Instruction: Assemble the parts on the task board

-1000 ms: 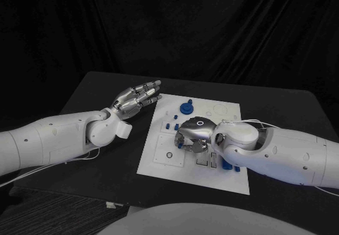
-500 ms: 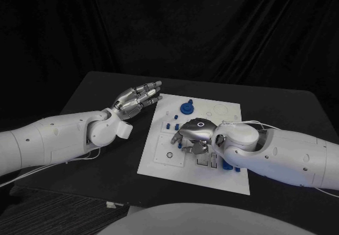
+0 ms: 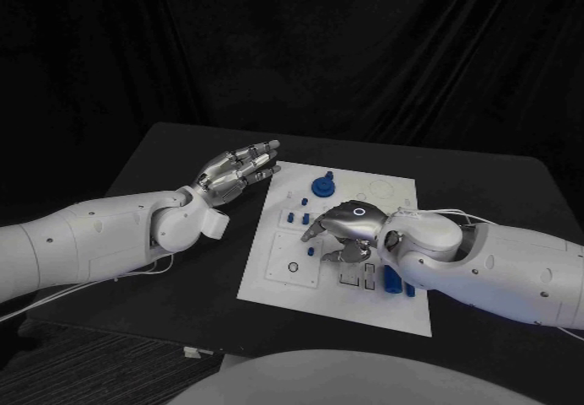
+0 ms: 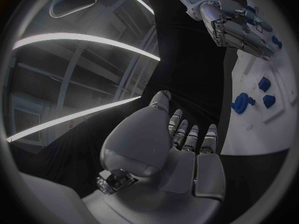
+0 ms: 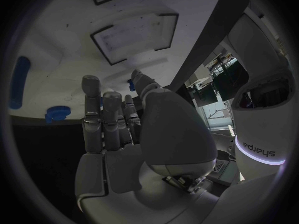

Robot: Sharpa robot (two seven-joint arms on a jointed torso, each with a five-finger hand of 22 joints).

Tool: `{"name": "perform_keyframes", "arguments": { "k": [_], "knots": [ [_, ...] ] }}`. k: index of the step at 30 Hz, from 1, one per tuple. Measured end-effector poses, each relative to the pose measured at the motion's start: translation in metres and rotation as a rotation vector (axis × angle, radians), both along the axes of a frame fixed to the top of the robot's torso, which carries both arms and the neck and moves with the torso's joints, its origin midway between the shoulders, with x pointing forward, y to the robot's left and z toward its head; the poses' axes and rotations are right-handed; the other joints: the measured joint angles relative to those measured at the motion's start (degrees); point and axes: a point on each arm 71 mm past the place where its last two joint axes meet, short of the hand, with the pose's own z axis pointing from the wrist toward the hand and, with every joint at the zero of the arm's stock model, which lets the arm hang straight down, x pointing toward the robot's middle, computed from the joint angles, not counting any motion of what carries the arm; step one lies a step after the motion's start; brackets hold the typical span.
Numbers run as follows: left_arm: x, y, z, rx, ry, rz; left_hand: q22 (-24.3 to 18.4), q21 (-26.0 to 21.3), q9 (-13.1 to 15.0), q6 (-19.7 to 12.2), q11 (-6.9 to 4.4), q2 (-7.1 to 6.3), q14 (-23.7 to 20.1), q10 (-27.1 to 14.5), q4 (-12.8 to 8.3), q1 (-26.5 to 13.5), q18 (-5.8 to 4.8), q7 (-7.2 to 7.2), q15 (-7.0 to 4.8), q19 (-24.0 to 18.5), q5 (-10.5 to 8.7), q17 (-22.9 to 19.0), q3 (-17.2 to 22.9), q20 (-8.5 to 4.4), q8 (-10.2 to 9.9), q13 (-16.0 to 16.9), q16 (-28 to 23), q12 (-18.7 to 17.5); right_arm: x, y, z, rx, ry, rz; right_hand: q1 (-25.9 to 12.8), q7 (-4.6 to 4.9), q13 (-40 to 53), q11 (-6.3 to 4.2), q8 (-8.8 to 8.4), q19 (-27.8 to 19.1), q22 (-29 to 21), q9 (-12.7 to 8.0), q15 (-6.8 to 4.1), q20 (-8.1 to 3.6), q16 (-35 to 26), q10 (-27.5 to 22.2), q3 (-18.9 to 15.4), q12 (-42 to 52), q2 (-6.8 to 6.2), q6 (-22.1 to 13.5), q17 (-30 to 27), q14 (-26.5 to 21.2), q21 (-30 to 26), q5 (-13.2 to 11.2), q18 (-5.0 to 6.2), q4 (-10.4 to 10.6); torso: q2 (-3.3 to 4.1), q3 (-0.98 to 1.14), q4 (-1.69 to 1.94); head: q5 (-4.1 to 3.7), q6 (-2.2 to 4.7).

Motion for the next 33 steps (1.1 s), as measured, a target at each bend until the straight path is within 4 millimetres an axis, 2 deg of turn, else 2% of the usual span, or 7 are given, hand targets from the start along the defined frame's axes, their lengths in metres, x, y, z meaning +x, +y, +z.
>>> {"name": "perform_keyframes", "arguments": {
  "k": [4, 6, 9, 13, 14, 17, 33],
  "knots": [
    [0.0, 0.001, 0.0, 0.001, 0.001, 0.001, 0.0, 0.0, 0.0, 0.0, 0.0, 0.0, 0.0, 0.0, 0.0, 0.0, 0.0, 0.0, 0.0, 0.0, 0.0, 0.0, 0.0, 0.0, 0.0, 0.0, 0.0, 0.0, 0.012, -0.013, 0.024, 0.028, -0.07, -0.022, 0.2, 1.4, 0.4, -0.06, 0.67, 0.7, 0.0, 0.0, -0.15, -0.05, 1.1, -0.2, -1.4, 2.2, 0.22, 1.4, 0.7, 0.1, 1.3, 0.0, 0.01, 1.4, -0.01, 0.0, -0.01, 0.0, 0.0],
    [0.0, 0.001, 0.0, 0.002, 0.001, 0.001, 0.0, 0.0, 0.0, 0.0, 0.0, 0.0, 0.0, 0.0, 0.0, 0.0, 0.0, 0.0, 0.0, 0.0, 0.0, 0.0, 0.0, 0.0, 0.0, 0.0, 0.0, 0.0, 0.021, -0.024, 0.041, 0.045, -0.115, -0.045, -0.7, 2.57, 0.4, 0.12, 1.65, 4.8, 0.0, 0.0, -0.35, -0.37, 6.1, 1.1, -2.7, 3.6, 0.51, 3.7, 5.8, 4.4, 9.3, 0.0, -0.01, 3.3, -0.02, 0.0, -0.01, -0.16, 0.0],
    [-0.001, 0.002, 0.0, 0.002, 0.003, 0.001, 0.0, 0.0, 0.0, 0.0, 0.0, 0.0, 0.0, 0.0, 0.0, 0.0, 0.0, 0.0, 0.0, 0.0, 0.0, 0.0, 0.0, 0.0, 0.0, 0.0, 0.0, 0.0, 0.029, -0.038, 0.058, 0.062, -0.144, -0.08, -1.4, 2.98, -0.6, -0.18, 1.93, 9.9, 0.0, -0.2, -0.74, -0.86, 13.6, 2.6, -3.6, 3.8, 0.09, 5.5, 14.4, 9.3, 22.2, 0.0, -1.79, 5.4, -0.03, 0.01, -0.02, -0.4, 0.0],
    [-0.001, 0.002, 0.0, 0.002, 0.004, 0.001, 0.0, 0.0, 0.0, 0.0, 0.0, 0.0, 0.0, 0.0, 0.0, 0.0, 0.0, 0.0, 0.0, 0.0, 0.0, 0.0, 0.0, 0.0, 0.0, 0.0, 0.2, 0.0, 0.038, -0.059, 0.068, 0.072, -0.139, -0.145, -3.6, 4.16, -3.0, 0.26, 1.93, 11.2, 0.0, -0.9, -0.62, -0.9, 15.7, 2.4, -5.5, 1.7, -2.09, 6.7, 16.8, 9.6, 26.5, -1.7, -2.3, 10.3, -0.05, -0.01, -0.01, -0.46, 0.0],
    [-0.001, 0.002, 0.0, 0.002, 0.004, 0.001, 0.0, 0.0, 0.0, 0.0, 0.0, 0.0, 0.0, 0.0, 0.0, 0.0, 0.0, 0.0, 0.0, 0.0, 0.0, 0.0, 0.0, 0.0, 0.0, 0.0, 0.2, 0.0, 0.04, -0.064, 0.068, 0.072, -0.131, -0.161, -5.3, 4.58, -3.4, -0.07, 1.93, 11.2, 0.0, -1.1, -0.62, -0.9, 15.2, 2.0, -6.9, 1.1, -3.74, 7.1, 16.0, 9.6, 26.1, -3.1, -2.3, 11.2, -0.05, -0.02, 0.01, -0.4, 0.0],
    [-0.001, 0.002, 0.0, 0.003, 0.005, 0.001, 0.2, 0.0, 0.0, 0.0, 0.0, 0.0, 0.0, 0.0, 0.0, 0.0, 0.0, 0.0, 0.0, 0.0, 0.0, 0.0, 0.0, 0.0, 0.0, 0.0, 0.2, 0.0, 0.043, -0.078, 0.066, 0.064, -0.105, -0.203, -8.4, 4.52, -3.7, 0.04, 1.13, 11.0, 0.0, -1.6, -0.62, -1.14, 14.0, 1.3, -10.2, -0.1, -5.84, 6.6, 14.5, 9.6, 25.1, -3.8, -2.29, 11.6, -0.07, -0.05, 0.06, -0.32, 0.0],
    [0.0, -0.001, -0.001, 0.004, 0.007, -0.003, 0.3, 0.0, 0.0, 0.0, 0.0, 0.27, 0.2, 0.0, -0.2, 0.3, 0.0, 0.0, 0.21, 0.0, 0.0, 0.0, 0.5, 0.0, 0.0, 0.0, 0.2, 0.0, 0.04, -0.106, 0.023, 0.01, 0.042, -0.287, -9.3, 3.83, -3.5, 0.52, 0.19, 10.3, 0.0, -2.5, -0.24, -0.51, 13.5, 4.4, -10.8, -0.6, -6.0, 5.9, 13.4, 9.9, 24.6, -3.8, -2.27, 11.6, -0.04, 0.01, -0.09, -0.85, 0.0]
  ]
}}
